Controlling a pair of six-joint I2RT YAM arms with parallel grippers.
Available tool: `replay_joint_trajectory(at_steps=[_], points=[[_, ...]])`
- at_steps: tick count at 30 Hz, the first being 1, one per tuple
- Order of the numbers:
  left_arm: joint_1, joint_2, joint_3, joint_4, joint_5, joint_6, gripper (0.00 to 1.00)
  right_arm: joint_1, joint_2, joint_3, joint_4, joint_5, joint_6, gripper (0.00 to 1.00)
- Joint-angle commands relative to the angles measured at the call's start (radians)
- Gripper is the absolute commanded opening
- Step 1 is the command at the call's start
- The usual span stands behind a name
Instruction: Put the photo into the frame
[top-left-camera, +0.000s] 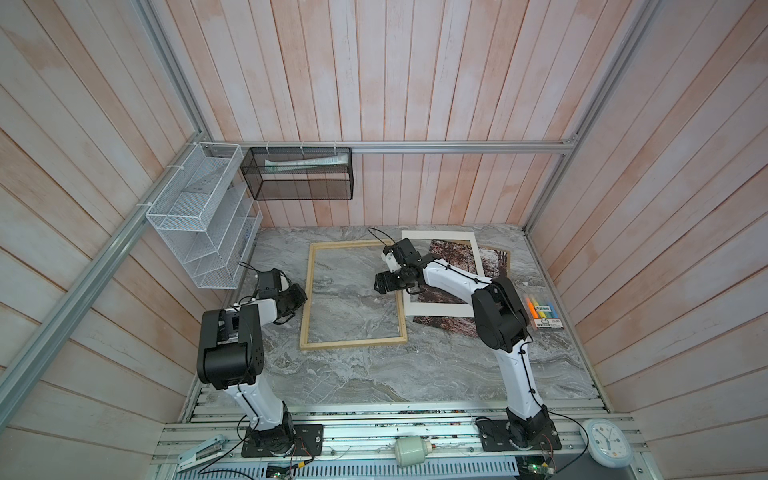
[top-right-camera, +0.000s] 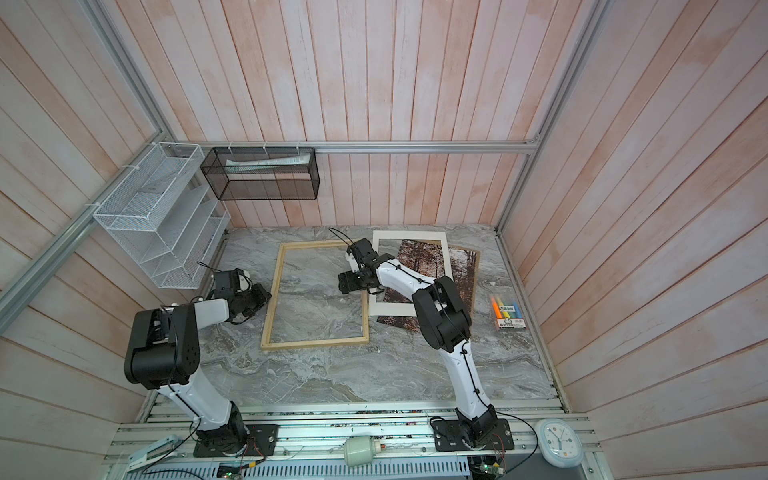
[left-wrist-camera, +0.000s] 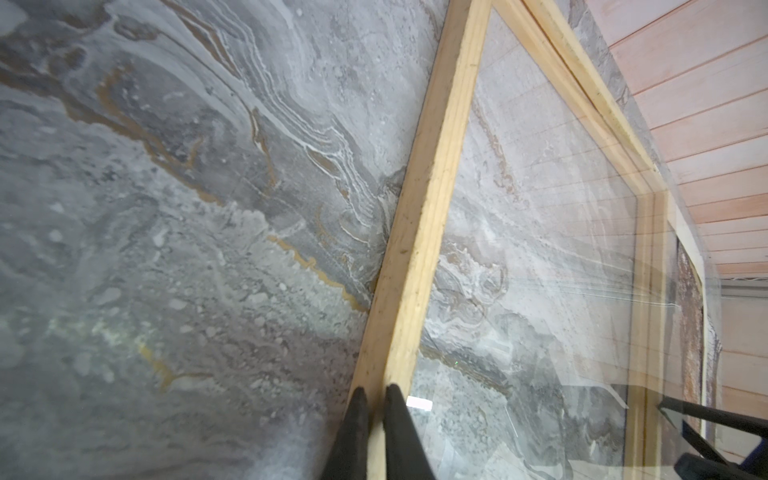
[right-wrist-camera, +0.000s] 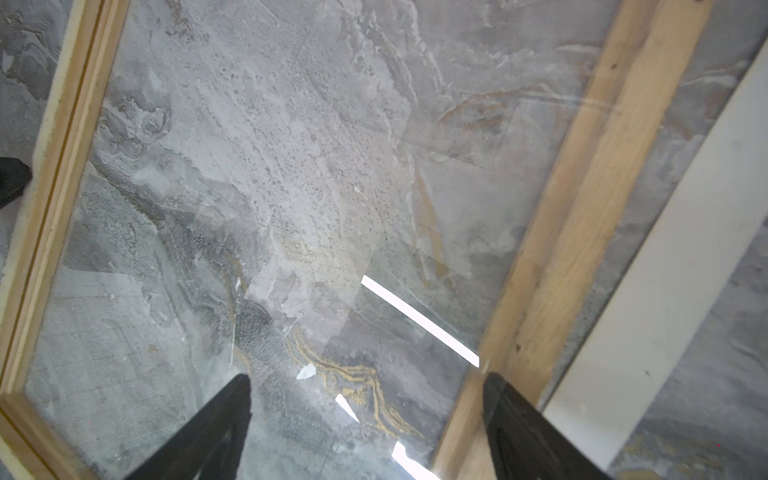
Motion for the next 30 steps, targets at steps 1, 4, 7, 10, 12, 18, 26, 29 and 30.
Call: replay_joint_trajectory(at_steps=[1, 4, 7, 10, 12, 18, 26, 29, 30], points=[[-0.012, 0.042, -0.005, -0.068, 0.016, 0.012, 0.12, -0.003, -0.05, -0.014, -0.01, 0.022, -0.017, 0.88], [-0.012, 0.042, -0.005, -0.068, 0.014, 0.011, 0.11, -0.003, -0.051, -0.014, -0.01, 0.021, -0.019, 0.88], [-0.012, 0.041, -0.005, -0.067, 0.015, 0.011, 0.12, -0.002, -0.051, -0.017, -0.01, 0.018, -0.021, 0.88], [-0.013, 0.043, -0.003, -0.066, 0.014, 0.01, 0.11, -0.003, -0.052, -0.016, -0.009, 0.02, -0.021, 0.88], [-0.013, 0.041, -0.003, -0.066, 0.014, 0.009, 0.11, -0.003, -0.054, -0.016, -0.01, 0.024, -0.022, 0.88], [-0.014, 0.032, -0.003, -0.065, 0.017, 0.007, 0.11, -0.003, -0.059, -0.016, -0.011, 0.018, -0.026, 0.88], [-0.014, -0.014, -0.002, -0.081, 0.004, 0.005, 0.24, -0.003, -0.08, -0.021, -0.009, 0.03, -0.034, 0.88], [-0.014, -0.028, 0.003, -0.087, -0.003, 0.005, 0.27, -0.003, -0.087, -0.028, -0.008, 0.028, -0.036, 0.88], [-0.014, -0.028, 0.006, -0.09, -0.005, 0.005, 0.28, -0.003, -0.09, -0.03, -0.006, 0.026, -0.037, 0.88]])
